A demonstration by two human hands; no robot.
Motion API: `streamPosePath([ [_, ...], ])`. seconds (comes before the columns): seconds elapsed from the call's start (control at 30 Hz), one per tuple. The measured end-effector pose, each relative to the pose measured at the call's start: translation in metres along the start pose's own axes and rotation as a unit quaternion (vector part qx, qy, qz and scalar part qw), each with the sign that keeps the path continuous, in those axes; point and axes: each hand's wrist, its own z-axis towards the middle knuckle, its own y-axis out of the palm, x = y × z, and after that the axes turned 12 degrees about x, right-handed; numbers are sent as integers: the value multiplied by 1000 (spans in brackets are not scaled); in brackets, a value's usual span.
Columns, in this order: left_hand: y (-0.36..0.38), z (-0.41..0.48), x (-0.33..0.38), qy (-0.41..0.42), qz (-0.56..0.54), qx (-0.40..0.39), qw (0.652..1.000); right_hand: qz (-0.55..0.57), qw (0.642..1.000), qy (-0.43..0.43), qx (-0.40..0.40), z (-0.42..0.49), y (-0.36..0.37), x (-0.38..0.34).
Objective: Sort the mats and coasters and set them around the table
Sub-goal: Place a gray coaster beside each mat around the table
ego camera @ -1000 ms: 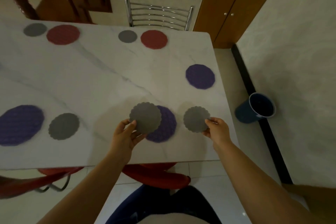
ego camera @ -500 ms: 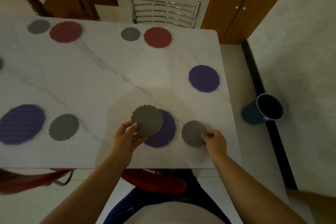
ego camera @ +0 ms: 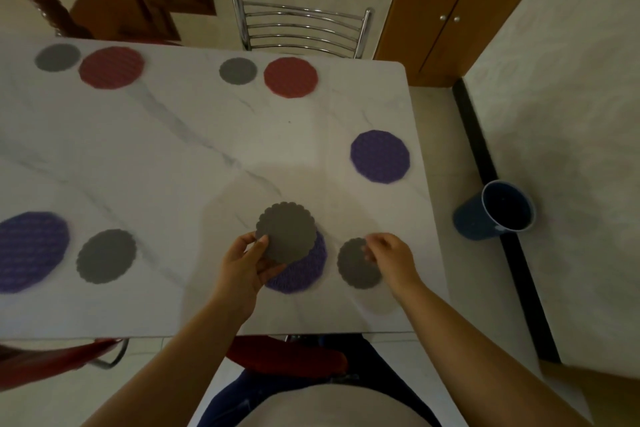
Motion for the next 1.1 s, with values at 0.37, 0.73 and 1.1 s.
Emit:
streamPosePath([
  [0.37,63,21,24,43,54,-68,995,107,977,-62,-175,12,3,-85],
  [0.73,145,72,34,-18,-46,-117,992,203,979,-11,-13,143,-47,-109],
  [1.1,172,126,6,-81,-76,-43,993,197,979,49,28,283,-17,-133],
])
